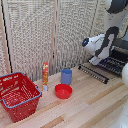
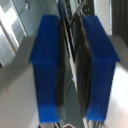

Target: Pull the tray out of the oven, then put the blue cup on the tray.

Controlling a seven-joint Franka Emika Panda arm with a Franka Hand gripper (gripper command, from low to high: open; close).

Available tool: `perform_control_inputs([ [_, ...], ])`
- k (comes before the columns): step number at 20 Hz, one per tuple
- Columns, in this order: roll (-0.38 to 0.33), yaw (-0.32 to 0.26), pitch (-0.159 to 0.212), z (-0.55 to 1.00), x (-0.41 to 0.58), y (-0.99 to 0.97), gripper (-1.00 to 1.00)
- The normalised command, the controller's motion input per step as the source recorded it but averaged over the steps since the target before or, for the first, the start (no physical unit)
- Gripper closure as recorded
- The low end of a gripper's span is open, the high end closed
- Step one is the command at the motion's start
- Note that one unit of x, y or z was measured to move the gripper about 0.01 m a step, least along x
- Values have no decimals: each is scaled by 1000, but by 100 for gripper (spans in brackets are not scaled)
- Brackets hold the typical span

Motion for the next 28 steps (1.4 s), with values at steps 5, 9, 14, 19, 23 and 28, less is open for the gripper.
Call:
perform_control_inputs([
  [5,241,5,-37,-190,447,645,100],
  [9,125,-19,-22,-259,383,826,100],
  [14,15,-56,8,-242,350,917,100],
  [19,-13,-88,0,-247,230,942,100],
  [23,-14,-83,0,-269,234,951,100],
  [28,-26,-63,0,-178,261,898,100],
])
